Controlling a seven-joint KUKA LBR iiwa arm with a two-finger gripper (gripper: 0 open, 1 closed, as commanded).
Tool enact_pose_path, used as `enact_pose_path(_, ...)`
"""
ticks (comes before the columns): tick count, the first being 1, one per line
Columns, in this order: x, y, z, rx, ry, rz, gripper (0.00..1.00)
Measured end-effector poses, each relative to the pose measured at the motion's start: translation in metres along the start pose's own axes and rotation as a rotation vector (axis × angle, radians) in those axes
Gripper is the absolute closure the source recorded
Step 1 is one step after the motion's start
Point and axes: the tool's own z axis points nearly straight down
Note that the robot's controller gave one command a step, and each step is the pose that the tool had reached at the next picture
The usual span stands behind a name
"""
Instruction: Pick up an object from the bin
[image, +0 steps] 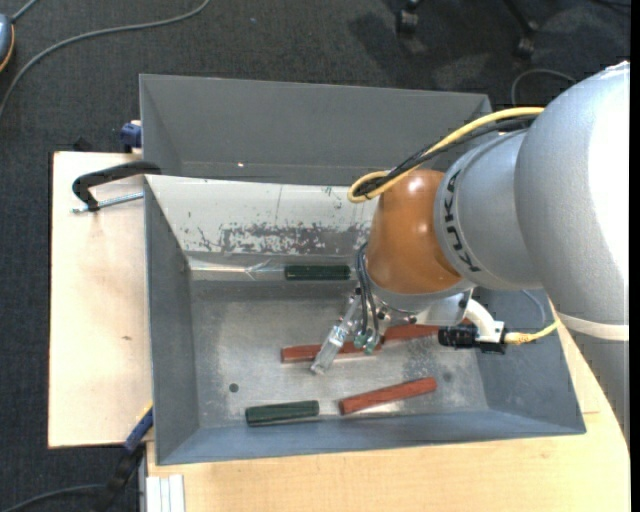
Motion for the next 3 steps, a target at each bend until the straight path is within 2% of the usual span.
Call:
enact_pose_path(1,0.0,0.001,0.0,-0.001,-0.002,-0.001,0.0)
enact_pose_path(2,0.0,0.001,0.0,-0.002,-0.002,-0.001,1.0)
enact_pose_path(3,-0.001,0.003,-0.079,-0.009,-0.014,-0.003,1.0)
